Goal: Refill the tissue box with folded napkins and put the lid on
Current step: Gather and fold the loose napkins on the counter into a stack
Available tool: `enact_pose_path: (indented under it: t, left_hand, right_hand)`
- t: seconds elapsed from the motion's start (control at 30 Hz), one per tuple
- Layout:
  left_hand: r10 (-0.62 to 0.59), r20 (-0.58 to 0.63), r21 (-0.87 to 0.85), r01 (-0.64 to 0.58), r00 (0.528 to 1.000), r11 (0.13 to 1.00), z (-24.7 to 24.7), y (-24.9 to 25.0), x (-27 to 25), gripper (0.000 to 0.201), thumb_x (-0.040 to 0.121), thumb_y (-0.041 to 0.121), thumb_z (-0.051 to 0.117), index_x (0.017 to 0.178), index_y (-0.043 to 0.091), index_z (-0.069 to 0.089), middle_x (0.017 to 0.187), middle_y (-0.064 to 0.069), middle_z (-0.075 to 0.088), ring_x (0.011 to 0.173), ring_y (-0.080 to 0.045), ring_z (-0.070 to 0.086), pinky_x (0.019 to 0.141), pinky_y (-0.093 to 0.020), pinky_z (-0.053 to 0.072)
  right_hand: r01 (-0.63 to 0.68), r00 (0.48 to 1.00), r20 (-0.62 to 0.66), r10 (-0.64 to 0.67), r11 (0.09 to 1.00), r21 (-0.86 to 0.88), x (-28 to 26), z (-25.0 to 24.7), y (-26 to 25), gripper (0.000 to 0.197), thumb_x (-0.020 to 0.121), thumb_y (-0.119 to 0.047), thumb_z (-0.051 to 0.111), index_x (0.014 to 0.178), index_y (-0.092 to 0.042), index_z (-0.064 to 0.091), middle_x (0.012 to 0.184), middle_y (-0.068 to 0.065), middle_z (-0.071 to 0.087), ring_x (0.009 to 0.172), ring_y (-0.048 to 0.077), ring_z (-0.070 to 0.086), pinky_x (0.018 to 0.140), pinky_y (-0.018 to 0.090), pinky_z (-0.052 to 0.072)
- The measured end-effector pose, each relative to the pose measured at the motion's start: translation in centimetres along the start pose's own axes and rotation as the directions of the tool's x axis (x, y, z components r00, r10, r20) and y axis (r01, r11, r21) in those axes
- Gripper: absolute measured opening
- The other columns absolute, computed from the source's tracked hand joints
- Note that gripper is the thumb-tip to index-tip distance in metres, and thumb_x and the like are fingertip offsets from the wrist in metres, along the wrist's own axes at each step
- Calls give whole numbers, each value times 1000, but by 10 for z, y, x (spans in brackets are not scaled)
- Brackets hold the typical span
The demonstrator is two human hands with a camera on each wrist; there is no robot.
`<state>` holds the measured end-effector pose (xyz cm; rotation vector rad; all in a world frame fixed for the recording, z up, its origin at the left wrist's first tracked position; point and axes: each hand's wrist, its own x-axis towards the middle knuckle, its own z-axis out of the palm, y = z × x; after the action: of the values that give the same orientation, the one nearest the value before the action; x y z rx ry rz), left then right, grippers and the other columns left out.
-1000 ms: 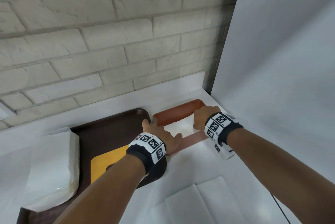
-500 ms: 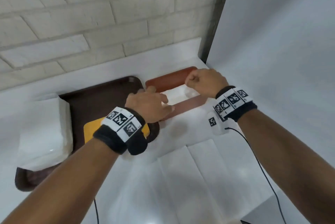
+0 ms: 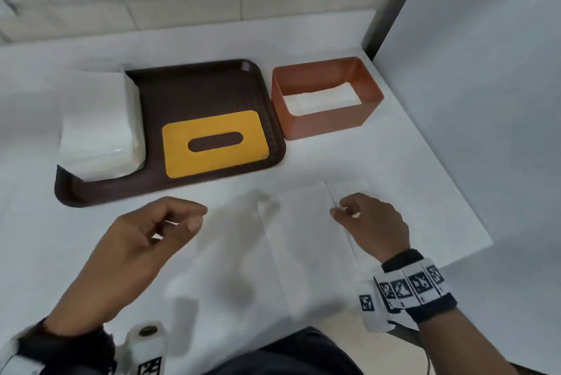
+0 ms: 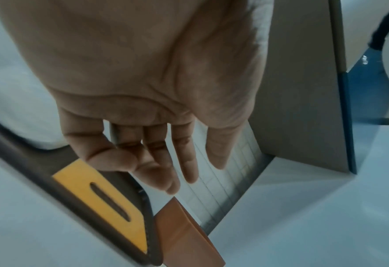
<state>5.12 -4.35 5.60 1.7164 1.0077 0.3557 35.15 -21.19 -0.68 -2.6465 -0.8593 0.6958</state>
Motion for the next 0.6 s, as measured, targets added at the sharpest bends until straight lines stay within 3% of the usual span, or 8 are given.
enact_pose_path:
  t: [0.07, 0.13, 0.4, 0.5, 0.6]
  left_hand:
    - [-31, -57, -73, 27, 998, 997, -3, -11, -11, 23, 81, 57, 71, 96, 40, 74, 96, 7, 76, 81, -16, 68, 73, -34, 51]
    - [-37, -78, -123, 28, 996, 992, -5, -17, -19, 20, 78, 47, 65, 93, 37, 74, 95, 8, 76, 77, -13, 68, 71, -26, 51]
    - [-10, -82, -146, -2, 997, 989, -24, -37, -43, 21, 76, 47, 63, 90, 37, 74, 93, 8, 76, 74, -10, 67, 63, -12, 48]
    - [-10, -73, -180, -3, 997, 984, -30, -43, -51, 18, 76, 43, 63, 88, 35, 75, 92, 7, 76, 71, -9, 66, 61, -11, 48]
    - [-16, -63, -202, 3, 998, 979, -36, -48, -56, 21, 74, 44, 63, 87, 32, 75, 92, 5, 76, 69, -8, 66, 61, -11, 48]
  right_hand:
    - [-76, 997, -20, 76, 997, -16, -4, 10, -3, 39, 87, -58, 59, 116, -33, 63, 110, -15, 67, 105, 17, 63, 88, 35, 48]
    - [-106, 993, -53, 105, 994, -18, -6, 18, -7, 46, 85, -62, 59, 120, -32, 61, 113, -11, 66, 106, 19, 62, 88, 36, 48]
    - [-195, 980, -45, 192, 976, -94, -10, 31, -21, 68, 74, -76, 61, 124, -29, 55, 123, -6, 62, 112, 23, 62, 88, 37, 45]
    - [-238, 971, -54, 234, 968, -83, -12, 34, -24, 66, 72, -73, 66, 118, -28, 56, 118, -4, 64, 107, 25, 62, 87, 37, 46]
    - [-269, 963, -32, 267, 960, -71, -14, 34, -27, 54, 72, -70, 68, 100, -26, 57, 96, -3, 66, 91, 24, 62, 77, 33, 46]
